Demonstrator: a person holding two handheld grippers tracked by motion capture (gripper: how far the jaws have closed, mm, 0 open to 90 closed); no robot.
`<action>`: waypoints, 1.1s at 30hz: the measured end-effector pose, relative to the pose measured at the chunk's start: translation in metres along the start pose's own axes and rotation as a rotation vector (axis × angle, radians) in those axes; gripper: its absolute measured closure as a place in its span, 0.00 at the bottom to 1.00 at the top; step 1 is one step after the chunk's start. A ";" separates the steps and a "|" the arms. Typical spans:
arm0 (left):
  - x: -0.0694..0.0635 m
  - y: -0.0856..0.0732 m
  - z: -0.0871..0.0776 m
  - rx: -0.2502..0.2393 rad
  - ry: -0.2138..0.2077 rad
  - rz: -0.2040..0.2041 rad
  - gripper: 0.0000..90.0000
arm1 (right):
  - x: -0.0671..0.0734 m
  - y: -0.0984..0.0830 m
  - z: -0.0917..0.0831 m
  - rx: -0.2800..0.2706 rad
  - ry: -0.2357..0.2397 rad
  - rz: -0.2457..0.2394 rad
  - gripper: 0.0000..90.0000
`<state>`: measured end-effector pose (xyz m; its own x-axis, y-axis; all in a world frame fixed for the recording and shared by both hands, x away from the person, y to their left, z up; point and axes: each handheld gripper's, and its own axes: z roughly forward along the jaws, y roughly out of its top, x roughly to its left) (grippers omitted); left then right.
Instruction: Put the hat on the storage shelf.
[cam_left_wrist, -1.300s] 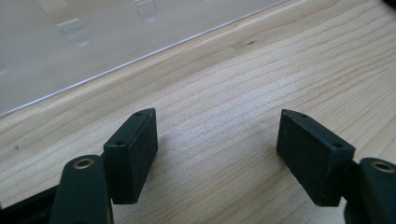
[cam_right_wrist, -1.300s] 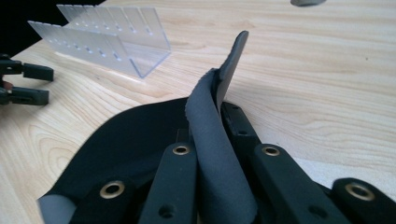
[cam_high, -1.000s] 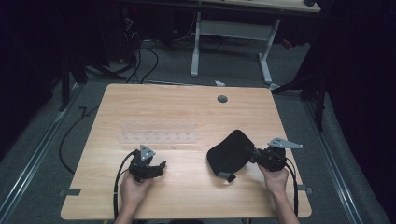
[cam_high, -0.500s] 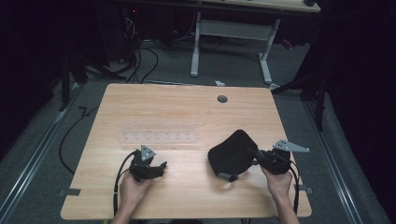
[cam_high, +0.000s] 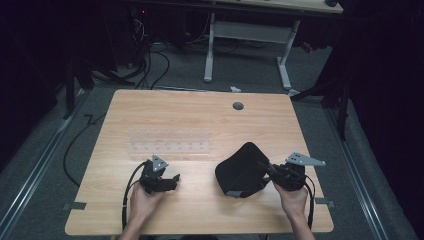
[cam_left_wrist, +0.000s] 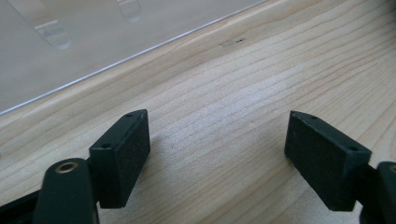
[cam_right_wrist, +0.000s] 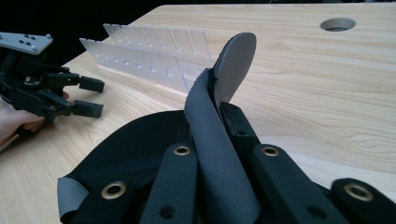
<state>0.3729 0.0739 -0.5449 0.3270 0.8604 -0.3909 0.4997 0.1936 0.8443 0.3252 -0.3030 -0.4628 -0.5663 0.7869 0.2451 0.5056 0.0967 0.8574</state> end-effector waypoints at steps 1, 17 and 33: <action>-0.002 0.000 0.000 0.003 -0.002 0.008 0.26 | 0.001 0.000 0.001 -0.001 0.003 0.000 0.94; -0.053 0.004 -0.035 -0.030 -0.272 0.123 0.27 | 0.019 0.010 0.016 -0.002 0.046 0.014 0.94; -0.080 -0.001 -0.040 -0.030 -0.360 0.188 0.31 | 0.029 0.015 0.022 0.001 0.080 0.024 0.94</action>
<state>0.3144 0.0241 -0.4995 0.6728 0.6634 -0.3275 0.3825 0.0670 0.9215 0.3313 -0.2653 -0.4528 -0.6039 0.7379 0.3014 0.5207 0.0789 0.8501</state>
